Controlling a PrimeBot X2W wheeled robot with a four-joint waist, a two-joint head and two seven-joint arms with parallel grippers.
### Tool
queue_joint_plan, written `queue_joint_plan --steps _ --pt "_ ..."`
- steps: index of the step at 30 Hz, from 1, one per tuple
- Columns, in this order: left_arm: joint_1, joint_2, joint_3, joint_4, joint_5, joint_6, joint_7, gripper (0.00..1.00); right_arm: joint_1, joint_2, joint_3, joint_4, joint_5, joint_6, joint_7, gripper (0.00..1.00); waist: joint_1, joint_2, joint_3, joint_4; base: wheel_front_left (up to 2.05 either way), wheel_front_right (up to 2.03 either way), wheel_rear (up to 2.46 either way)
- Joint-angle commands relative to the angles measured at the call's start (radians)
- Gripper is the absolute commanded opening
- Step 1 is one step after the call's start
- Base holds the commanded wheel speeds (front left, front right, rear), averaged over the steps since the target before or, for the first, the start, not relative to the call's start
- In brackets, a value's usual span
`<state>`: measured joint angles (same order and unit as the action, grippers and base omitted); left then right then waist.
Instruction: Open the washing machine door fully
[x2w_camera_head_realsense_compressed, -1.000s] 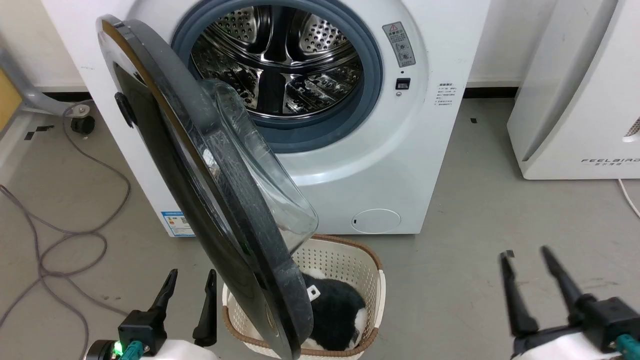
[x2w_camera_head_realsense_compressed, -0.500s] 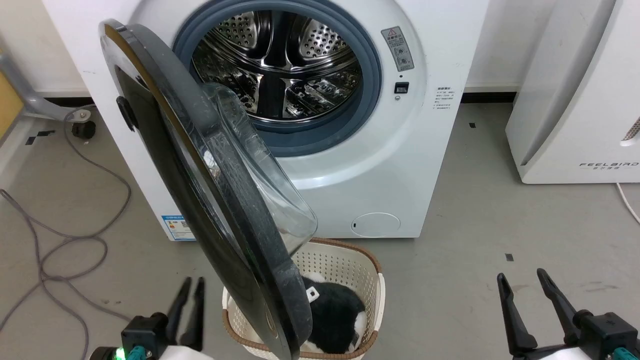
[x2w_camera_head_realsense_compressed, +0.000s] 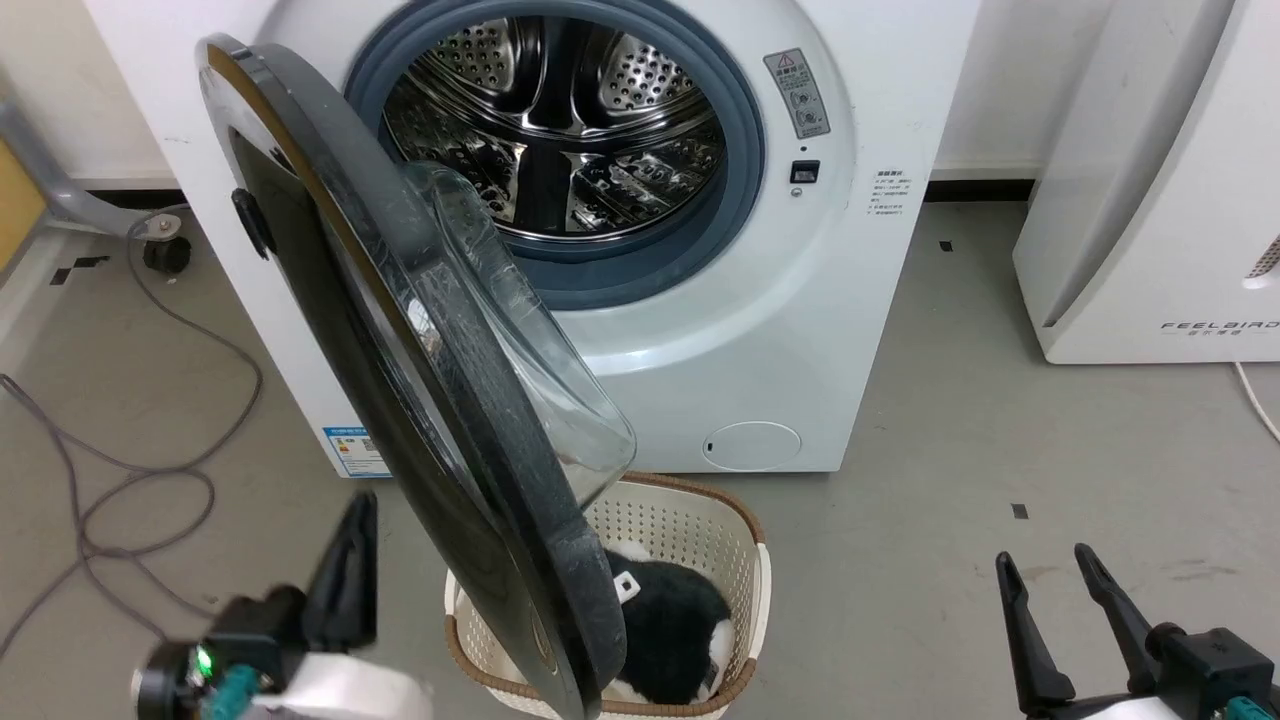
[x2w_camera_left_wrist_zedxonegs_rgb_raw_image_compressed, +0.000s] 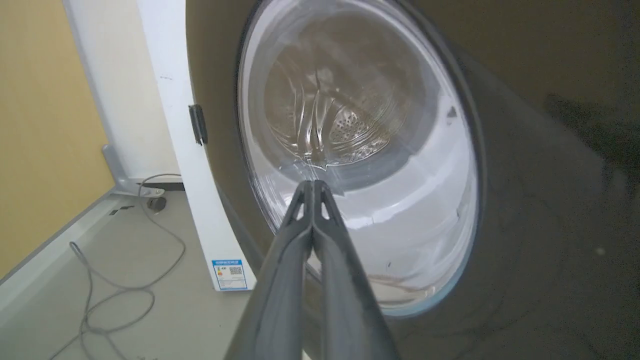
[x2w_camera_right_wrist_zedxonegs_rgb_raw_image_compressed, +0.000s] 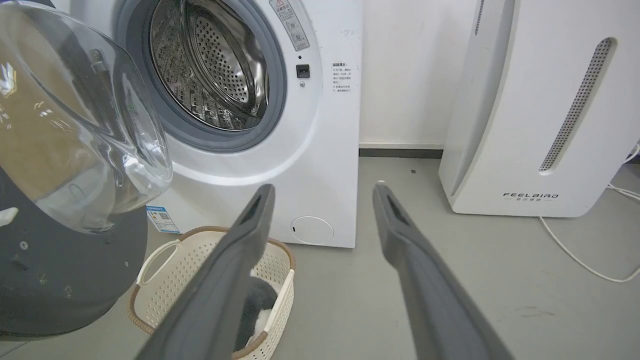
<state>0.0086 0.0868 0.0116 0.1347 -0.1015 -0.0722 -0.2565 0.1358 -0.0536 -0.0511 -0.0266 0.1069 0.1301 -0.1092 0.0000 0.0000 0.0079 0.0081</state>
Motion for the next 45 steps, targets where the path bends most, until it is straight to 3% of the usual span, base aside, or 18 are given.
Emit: queue_joint_plan --steps 1,15,24,31,38,45 --pt "-0.028 0.014 0.006 -0.05 0.002 0.008 -0.005 0.0 -0.002 0.003 -0.001 0.008 0.009 0.001 -0.009 1.0 0.0 0.0 0.0 0.0 0.0 0.0 0.0" --pt "-0.138 0.05 0.012 -0.464 0.051 0.05 0.023 0.0 -0.001 0.003 -0.001 0.024 0.012 0.001 -0.016 1.0 0.0 0.0 -0.007 0.007 0.0 0.0 0.0" --pt "-0.21 0.039 -0.098 -0.631 0.051 0.012 0.081 0.0 -0.005 0.003 0.0 0.033 0.017 0.001 -0.02 1.0 0.0 0.0 -0.001 0.011 0.0 0.0 0.0" --pt "-0.193 0.025 -0.29 -0.665 0.019 -0.031 0.196 0.0 -0.006 0.003 0.007 0.05 0.022 0.001 -0.023 1.0 0.0 0.0 0.0 0.006 0.0 0.0 0.0" --pt "-0.118 0.046 -0.435 -0.643 -0.042 -0.047 0.35 0.0 0.0 0.003 0.004 0.069 0.031 0.001 -0.021 1.0 0.0 0.0 -0.008 0.009 0.0 0.0 0.0" --pt "0.017 0.067 -0.553 -0.538 -0.127 -0.049 0.517 0.0 -0.002 0.003 0.016 0.086 0.035 0.001 -0.022 1.0 0.0 0.0 -0.007 0.008 0.0 0.0 0.0"
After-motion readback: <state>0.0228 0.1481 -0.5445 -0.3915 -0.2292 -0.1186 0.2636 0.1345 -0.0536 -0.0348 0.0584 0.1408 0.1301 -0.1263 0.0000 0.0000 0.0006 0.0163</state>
